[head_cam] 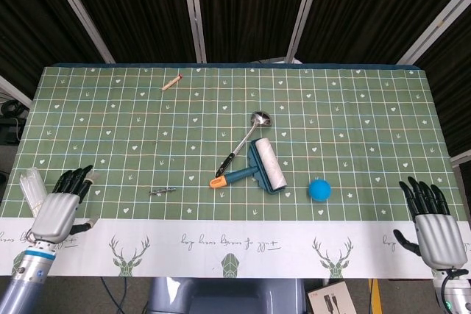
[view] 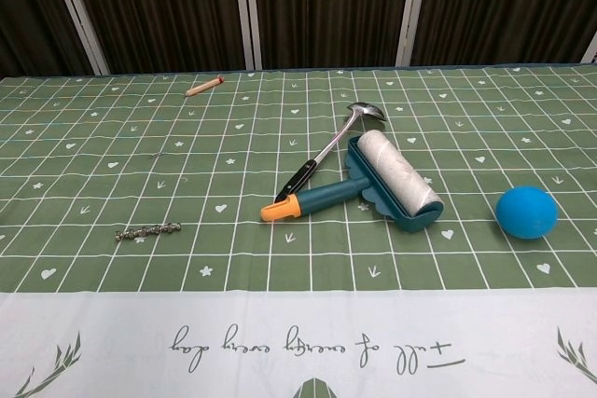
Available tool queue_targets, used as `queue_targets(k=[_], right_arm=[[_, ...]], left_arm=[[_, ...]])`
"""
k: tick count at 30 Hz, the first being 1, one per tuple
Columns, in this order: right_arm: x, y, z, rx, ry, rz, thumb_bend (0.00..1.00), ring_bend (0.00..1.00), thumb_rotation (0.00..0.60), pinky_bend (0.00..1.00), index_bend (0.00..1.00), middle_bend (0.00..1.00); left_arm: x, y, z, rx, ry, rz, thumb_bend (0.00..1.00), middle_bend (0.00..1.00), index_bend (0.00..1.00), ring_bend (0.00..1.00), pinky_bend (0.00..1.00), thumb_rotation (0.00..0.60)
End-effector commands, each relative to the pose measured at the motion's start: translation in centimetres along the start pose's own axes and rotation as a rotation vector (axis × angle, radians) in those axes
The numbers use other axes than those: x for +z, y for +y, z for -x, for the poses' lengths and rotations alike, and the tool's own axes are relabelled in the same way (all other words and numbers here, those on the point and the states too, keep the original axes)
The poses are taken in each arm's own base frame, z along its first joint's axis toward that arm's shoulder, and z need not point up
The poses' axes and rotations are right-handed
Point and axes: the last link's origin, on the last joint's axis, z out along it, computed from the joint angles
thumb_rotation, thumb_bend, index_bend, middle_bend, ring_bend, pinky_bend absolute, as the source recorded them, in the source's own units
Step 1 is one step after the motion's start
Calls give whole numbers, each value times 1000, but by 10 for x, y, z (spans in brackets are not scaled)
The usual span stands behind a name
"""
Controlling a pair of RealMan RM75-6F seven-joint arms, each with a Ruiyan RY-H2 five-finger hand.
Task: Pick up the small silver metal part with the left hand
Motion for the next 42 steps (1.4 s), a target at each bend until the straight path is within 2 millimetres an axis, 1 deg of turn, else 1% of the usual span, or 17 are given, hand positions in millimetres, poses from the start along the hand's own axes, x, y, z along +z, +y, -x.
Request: queue_targets(k=[1,2,4,7,12,16,19,28,37,42], right_arm=[[0,0,0,1,0,-1,111,0,600,3,0,0],[0,0,0,2,0,-1,111,0,600,3,0,0],[0,0,-1,7,1,0,110,0,600,3,0,0],[-1,0,-1,9,0,0,111,0,600,2,0,0],[-1,0,-1,13,-4,-1,111,0,600,3,0,0],[-1,0,-2,22,-2,-2,110,0,600,2,0,0],[-1,0,-2,24,-2,-2,111,0,600,3,0,0],[-1,-1,-2,29,-3,-6,110,0,600,3,0,0],[-1,-1,-2,29,-3,-8,111,0,600,3,0,0],[-2,-1,-2,30,-5,-9,111,0,600,3,0,0]], left_arm=[[33,31,1,-7,1,29,244,0,241,0,0,600],[39,36,3,-6,-4,29,249,0,257,0,0,600],[55,54,10,3,-21,37,259,0,305,0,0,600],[72,74,19,16,-27,34,261,0,351,0,0,600],[91,99,37,41,-44,14,265,0,406,0,0,600],[104,115,52,62,-57,-15,266,0,439,0,0,600],[110,121,59,70,-71,-35,267,0,445,0,0,600],[126,136,73,54,-95,-88,281,0,474,0,0,600],[127,148,81,56,-110,-81,291,0,483,0,0,600],[127,150,83,64,-112,-81,292,0,484,0,0,600]])
